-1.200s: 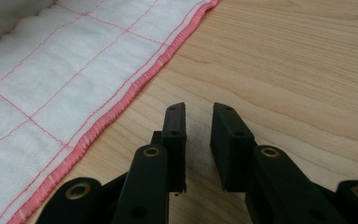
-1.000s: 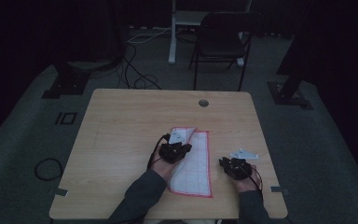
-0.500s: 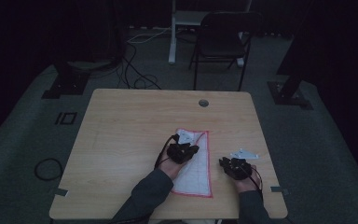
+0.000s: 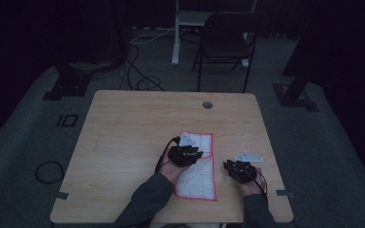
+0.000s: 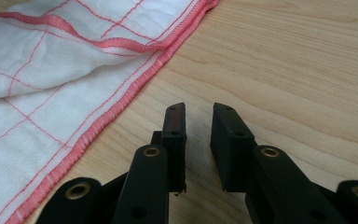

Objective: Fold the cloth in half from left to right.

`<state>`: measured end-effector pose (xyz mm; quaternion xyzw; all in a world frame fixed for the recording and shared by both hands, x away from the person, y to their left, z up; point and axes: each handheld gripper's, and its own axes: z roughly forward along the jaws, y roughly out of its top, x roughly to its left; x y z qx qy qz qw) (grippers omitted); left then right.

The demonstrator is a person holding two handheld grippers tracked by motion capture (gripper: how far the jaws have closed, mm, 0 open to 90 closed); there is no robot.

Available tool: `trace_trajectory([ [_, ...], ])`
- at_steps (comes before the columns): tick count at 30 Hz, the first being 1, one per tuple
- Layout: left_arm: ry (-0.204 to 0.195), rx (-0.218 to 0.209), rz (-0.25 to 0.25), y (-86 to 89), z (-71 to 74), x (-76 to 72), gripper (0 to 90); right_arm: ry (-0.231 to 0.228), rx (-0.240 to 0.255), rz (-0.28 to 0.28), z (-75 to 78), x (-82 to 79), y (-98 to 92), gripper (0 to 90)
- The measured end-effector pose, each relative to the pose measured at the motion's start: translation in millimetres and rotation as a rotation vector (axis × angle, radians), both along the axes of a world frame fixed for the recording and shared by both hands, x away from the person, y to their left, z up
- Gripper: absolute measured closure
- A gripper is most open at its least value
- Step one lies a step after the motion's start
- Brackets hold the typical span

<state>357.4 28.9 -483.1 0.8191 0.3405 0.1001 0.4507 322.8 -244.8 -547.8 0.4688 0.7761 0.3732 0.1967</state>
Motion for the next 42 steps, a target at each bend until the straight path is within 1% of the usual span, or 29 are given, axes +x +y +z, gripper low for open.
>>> trace_trajectory([
  [2, -0.005, -0.004, 0.022, 12.4, 3.3, -1.4, 70.0, -0.002, -0.007, 0.000, 0.9, 1.0, 1.8, 75.9],
  [3, -0.004, -0.014, 0.038, 18.9, 4.0, -2.1, 69.6, -0.005, -0.006, -0.001, 2.1, 1.6, 2.9, 75.9],
  [5, 0.001, -0.012, 0.057, 31.6, 4.1, -4.0, 69.4, -0.017, 0.000, 0.003, 5.9, 2.8, 5.8, 75.9],
  [9, 0.014, -0.012, 0.090, 50.0, -0.9, -8.7, 68.2, -0.037, -0.008, 0.023, 12.6, 6.1, 13.6, 75.9],
  [11, 0.026, -0.011, 0.103, 56.0, -4.9, -10.1, 67.0, -0.040, -0.007, 0.031, 14.6, 8.2, 17.8, 75.9],
  [12, 0.026, -0.011, 0.103, 56.0, -4.9, -10.1, 66.7, -0.040, -0.007, 0.031, 14.6, 8.2, 17.8, 75.9],
  [13, 0.042, -0.010, 0.115, 61.3, -10.2, -11.1, 66.7, -0.042, -0.008, 0.034, 15.4, 9.2, 19.8, 75.9],
  [14, 0.049, -0.009, 0.122, 62.8, -12.8, -11.6, 65.9, -0.047, -0.004, 0.040, 16.7, 11.1, 23.3, 76.0],
  [17, 0.065, 0.000, 0.128, 66.1, -20.9, -12.3, 65.3, -0.049, -0.003, 0.044, 17.8, 12.3, 25.8, 75.9],
  [20, 0.077, 0.014, 0.136, 67.5, -30.3, -11.9, 65.0, -0.050, 0.000, 0.042, 18.7, 13.2, 26.0, 76.0],
  [26, 0.123, 0.040, 0.150, 68.7, -50.0, -10.2, 64.2, -0.052, 0.006, 0.038, 19.8, 13.6, 24.5, 76.0],
  [28, 0.135, 0.037, 0.149, 68.6, -53.8, -11.0, 63.7, -0.051, 0.010, 0.035, 19.5, 13.5, 23.8, 76.0],
  [34, 0.145, 0.041, 0.134, 65.9, -58.2, -13.4, 63.2, -0.050, 0.011, 0.031, 17.8, 13.0, 22.3, 76.0],
  [35, 0.145, 0.039, 0.133, 65.6, -58.5, -13.7, 64.0, -0.049, 0.011, 0.030, 17.5, 12.7, 22.0, 75.9],
  [36, 0.145, 0.039, 0.133, 65.6, -58.5, -13.7, 66.7, -0.049, 0.011, 0.030, 17.5, 12.7, 22.0, 75.9],
  [37, 0.161, 0.030, 0.121, 65.0, -59.1, -14.0, 66.7, -0.048, 0.013, 0.028, 17.3, 12.5, 21.8, 76.0],
  [38, 0.160, 0.038, 0.115, 64.5, -58.9, -14.5, 76.4, -0.046, 0.016, 0.026, 16.6, 12.4, 20.7, 75.9],
  [41, 0.157, 0.034, 0.108, 63.7, -57.8, -16.7, 88.6, -0.044, 0.014, 0.024, 15.9, 12.2, 19.5, 76.0],
  [42, 0.153, 0.031, 0.108, 63.6, -56.9, -17.6, 90.0, -0.045, 0.014, 0.023, 15.9, 12.3, 19.0, 76.0],
])
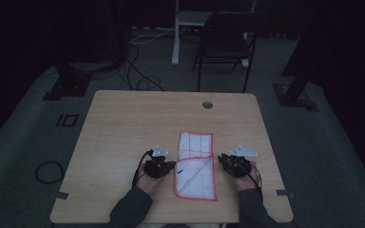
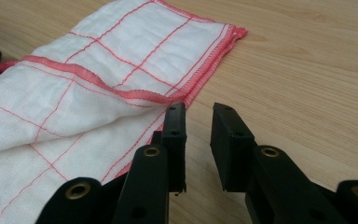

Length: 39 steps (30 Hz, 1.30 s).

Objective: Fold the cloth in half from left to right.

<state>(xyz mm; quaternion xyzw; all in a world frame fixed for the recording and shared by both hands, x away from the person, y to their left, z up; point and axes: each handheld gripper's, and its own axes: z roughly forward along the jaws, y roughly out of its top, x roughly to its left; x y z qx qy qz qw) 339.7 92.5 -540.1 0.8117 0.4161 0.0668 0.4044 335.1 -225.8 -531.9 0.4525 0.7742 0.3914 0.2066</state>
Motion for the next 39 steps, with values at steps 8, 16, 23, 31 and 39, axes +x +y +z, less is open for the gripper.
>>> trace_trajectory([
  [8, -0.044, -0.024, -0.022, -3.8, 15.6, -9.3, 90.0, 0.001, -0.001, -0.005, -0.4, -0.4, -1.8, 76.0],
  [16, -0.076, -0.064, -0.100, -17.6, 31.9, -25.8, 90.0, 0.000, 0.002, -0.014, -0.3, -0.3, -5.8, 76.0],
  [23, -0.077, -0.084, -0.193, -41.8, 35.3, -44.4, 90.0, 0.002, 0.010, -0.032, -1.0, -2.0, -12.3, 76.1],
  [31, -0.071, -0.100, -0.256, -61.4, 40.1, -55.1, 90.0, 0.000, 0.011, -0.034, -1.2, -2.2, -14.3, 76.1],
  [39, -0.070, -0.120, -0.319, -80.7, 43.8, -66.4, 90.0, 0.001, 0.013, -0.035, -1.5, -2.2, -13.9, 76.2],
])
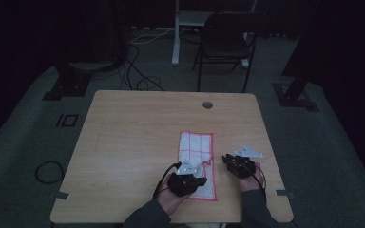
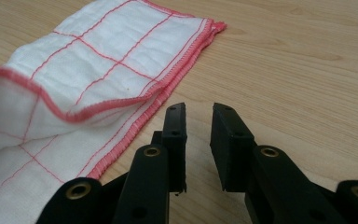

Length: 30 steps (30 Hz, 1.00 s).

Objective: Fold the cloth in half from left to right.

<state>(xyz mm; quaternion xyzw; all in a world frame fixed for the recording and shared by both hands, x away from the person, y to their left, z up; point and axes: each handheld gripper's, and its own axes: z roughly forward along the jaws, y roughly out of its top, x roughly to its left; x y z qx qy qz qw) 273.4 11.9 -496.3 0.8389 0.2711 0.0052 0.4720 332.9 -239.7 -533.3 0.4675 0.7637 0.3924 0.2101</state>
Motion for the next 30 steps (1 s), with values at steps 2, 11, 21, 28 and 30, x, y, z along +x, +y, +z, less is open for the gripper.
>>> trace_trajectory([
  [2, -0.003, -0.006, -0.020, -4.4, 1.7, -3.2, 90.0, -0.001, 0.000, 0.000, -0.1, 0.1, 0.0, 76.2],
  [11, -0.016, -0.018, -0.062, -12.0, 4.3, -8.1, 82.0, -0.001, 0.002, 0.001, 0.0, 0.2, 0.3, 76.1],
  [21, -0.042, -0.021, -0.005, 0.1, 8.2, 2.2, 79.3, -0.007, 0.002, 0.010, 1.7, 1.3, 4.5, 76.0],
  [28, -0.072, 0.000, 0.072, 13.1, 5.4, 17.8, 79.3, -0.010, 0.000, 0.031, 2.8, 2.9, 12.3, 76.0],
  [30, -0.076, 0.006, 0.091, 16.6, 4.0, 22.3, 79.3, -0.010, -0.001, 0.034, 2.5, 3.5, 13.6, 76.0],
])
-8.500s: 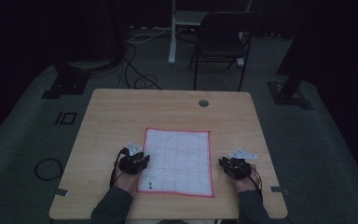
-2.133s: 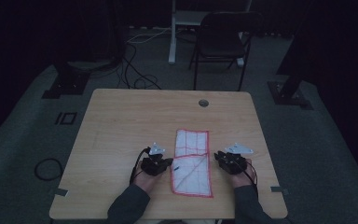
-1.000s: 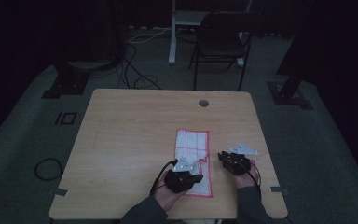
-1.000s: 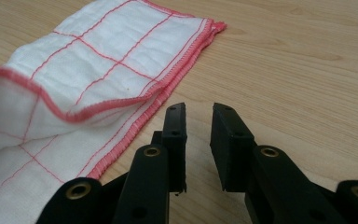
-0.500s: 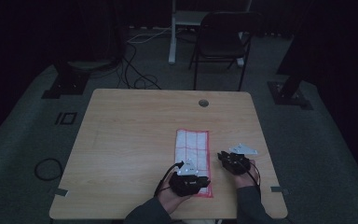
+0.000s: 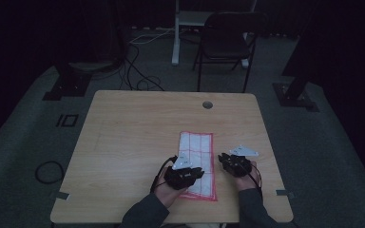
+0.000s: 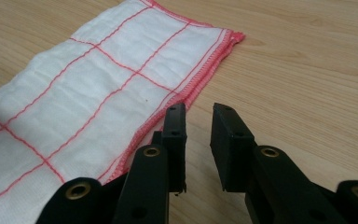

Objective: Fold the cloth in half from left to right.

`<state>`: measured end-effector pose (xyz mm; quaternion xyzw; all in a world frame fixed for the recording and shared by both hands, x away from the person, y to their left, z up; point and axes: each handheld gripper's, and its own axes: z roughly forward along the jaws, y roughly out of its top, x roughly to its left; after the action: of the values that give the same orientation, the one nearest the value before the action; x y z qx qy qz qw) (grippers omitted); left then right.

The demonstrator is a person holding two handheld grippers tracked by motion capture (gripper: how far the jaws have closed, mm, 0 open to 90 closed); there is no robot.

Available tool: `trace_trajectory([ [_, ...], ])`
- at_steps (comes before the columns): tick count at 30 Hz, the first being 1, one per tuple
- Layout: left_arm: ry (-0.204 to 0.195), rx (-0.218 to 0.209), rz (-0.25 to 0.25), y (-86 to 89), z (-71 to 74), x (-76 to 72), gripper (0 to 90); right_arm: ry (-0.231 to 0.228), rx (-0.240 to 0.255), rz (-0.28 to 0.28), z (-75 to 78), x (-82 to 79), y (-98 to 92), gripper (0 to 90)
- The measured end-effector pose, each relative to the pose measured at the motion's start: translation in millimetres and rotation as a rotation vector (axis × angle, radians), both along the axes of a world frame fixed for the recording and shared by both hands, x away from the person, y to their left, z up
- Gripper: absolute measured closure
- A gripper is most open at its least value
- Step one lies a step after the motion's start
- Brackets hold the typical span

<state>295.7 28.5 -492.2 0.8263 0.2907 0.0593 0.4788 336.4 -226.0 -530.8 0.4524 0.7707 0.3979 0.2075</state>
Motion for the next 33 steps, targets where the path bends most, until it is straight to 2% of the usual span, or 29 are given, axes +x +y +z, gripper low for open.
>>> trace_trajectory([
  [7, -0.009, 0.020, 0.071, 12.2, -5.7, 18.0, 78.9, -0.003, 0.000, 0.010, 2.9, 4.5, 6.3, 76.0],
  [15, -0.022, 0.033, 0.129, 25.5, -9.0, 37.8, 78.9, -0.003, 0.005, 0.016, 2.5, 13.0, 18.8, 75.7],
  [25, -0.028, 0.033, 0.196, 39.0, -13.4, 68.2, 75.9, -0.003, -0.019, 0.004, 3.6, 32.6, 28.1, 73.3],
  [33, -0.023, 0.056, 0.236, 42.2, -21.7, 86.5, 74.7, 0.016, 0.006, -0.029, 3.5, 49.0, 24.9, 73.2],
])
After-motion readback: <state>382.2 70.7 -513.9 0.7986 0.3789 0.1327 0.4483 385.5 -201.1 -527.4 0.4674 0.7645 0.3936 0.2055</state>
